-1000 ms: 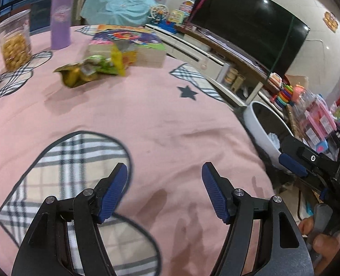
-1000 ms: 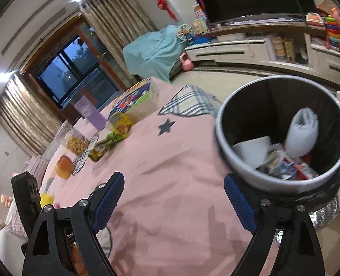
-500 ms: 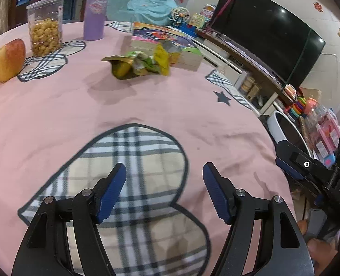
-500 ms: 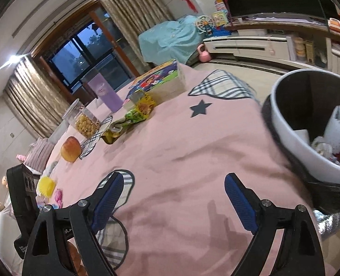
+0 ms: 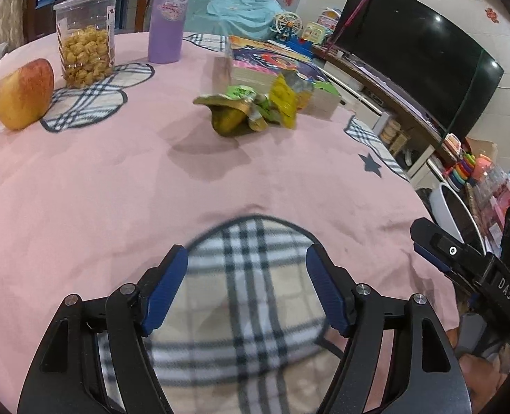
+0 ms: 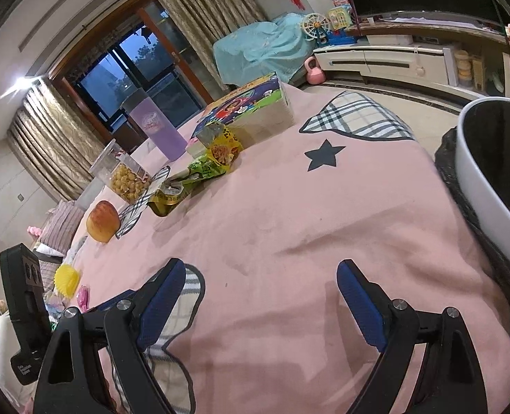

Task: Collect trash
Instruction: 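Move both open tools back toward the snacks on the table, then grasp the green juice pouch with the left tool while the right tool grasps the yellow snack bag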

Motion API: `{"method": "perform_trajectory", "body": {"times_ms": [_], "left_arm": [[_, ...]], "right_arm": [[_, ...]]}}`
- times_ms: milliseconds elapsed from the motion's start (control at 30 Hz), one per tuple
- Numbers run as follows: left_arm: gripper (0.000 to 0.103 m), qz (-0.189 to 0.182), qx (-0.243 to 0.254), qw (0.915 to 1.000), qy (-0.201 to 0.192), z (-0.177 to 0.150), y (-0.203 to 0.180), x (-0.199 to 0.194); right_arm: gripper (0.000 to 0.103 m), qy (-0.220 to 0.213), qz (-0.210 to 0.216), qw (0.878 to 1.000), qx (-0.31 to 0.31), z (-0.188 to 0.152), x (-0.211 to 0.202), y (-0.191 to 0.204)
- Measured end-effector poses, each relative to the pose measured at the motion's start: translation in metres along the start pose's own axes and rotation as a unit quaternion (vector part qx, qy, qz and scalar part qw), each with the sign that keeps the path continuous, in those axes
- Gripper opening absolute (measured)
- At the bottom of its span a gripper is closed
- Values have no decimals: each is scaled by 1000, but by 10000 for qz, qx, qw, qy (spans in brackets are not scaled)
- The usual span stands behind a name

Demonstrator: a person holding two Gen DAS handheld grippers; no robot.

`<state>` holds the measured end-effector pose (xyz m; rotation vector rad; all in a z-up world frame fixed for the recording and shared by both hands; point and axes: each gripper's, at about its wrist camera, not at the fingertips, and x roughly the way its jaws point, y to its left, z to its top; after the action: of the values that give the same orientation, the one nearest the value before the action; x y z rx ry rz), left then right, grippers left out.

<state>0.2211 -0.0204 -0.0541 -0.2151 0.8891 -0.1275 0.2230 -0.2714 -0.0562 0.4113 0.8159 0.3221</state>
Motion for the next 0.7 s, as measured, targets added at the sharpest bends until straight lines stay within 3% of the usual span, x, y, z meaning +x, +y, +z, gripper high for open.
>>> {"method": "perform_trajectory", "body": {"times_ms": [700], "left_arm": [[77, 59, 160, 9998, -141, 88, 9, 55]], "right_arm": [[91, 92, 121, 9996, 218, 42, 52, -10]]}}
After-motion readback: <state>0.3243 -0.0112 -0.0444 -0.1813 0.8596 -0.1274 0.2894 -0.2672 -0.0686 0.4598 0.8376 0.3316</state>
